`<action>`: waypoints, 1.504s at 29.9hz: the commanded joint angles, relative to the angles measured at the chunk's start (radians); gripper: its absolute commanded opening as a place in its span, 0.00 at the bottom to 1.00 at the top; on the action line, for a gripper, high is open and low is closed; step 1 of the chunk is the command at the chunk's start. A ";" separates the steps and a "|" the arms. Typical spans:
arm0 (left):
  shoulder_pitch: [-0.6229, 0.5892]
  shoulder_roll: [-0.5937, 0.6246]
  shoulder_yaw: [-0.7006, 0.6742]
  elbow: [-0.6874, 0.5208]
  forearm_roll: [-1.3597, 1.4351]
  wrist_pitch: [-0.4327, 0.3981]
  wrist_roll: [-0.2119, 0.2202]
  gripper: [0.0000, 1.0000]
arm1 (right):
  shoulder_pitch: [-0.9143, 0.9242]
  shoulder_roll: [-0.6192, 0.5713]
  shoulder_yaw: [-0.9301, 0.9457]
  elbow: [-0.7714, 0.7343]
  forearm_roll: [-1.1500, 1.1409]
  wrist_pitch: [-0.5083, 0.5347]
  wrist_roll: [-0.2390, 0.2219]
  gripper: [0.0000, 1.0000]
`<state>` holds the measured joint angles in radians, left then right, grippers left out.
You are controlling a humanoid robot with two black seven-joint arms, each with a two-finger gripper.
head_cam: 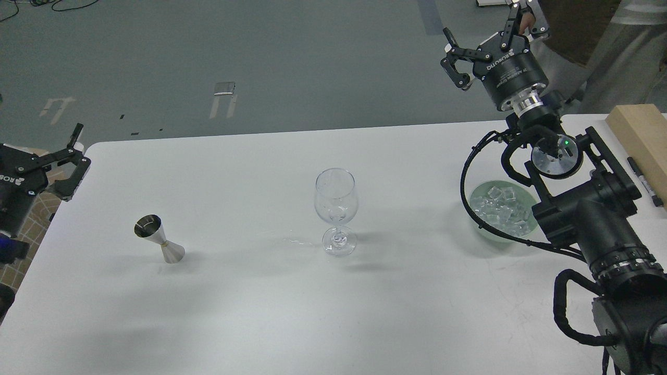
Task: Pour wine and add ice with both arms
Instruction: 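Lower the left gripper toward the silver jigger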
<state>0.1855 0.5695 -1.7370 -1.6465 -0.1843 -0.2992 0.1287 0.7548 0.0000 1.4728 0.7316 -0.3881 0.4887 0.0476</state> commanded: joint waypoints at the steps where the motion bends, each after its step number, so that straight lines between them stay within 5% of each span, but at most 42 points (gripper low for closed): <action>1: 0.057 -0.003 -0.006 -0.044 -0.041 0.000 0.000 0.98 | 0.001 0.000 0.001 0.000 0.000 0.000 0.000 1.00; 25: 0.252 -0.172 -0.019 -0.118 -0.067 0.020 0.005 0.98 | 0.009 0.000 0.001 -0.003 0.000 0.000 0.000 1.00; 31: 0.256 -0.178 -0.021 -0.118 -0.067 -0.027 0.043 0.98 | 0.008 0.000 0.001 -0.003 0.000 0.000 0.000 1.00; 41: 0.347 -0.194 -0.012 -0.119 -0.069 -0.189 0.046 0.98 | 0.005 0.000 0.001 -0.003 0.000 0.000 0.000 1.00; 45: 0.376 -0.198 -0.004 -0.119 -0.069 -0.189 0.046 0.98 | 0.004 0.000 0.001 -0.003 0.000 0.000 0.000 1.00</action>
<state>0.5405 0.3761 -1.7462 -1.7657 -0.2521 -0.4840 0.1749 0.7596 0.0000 1.4741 0.7286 -0.3881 0.4887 0.0476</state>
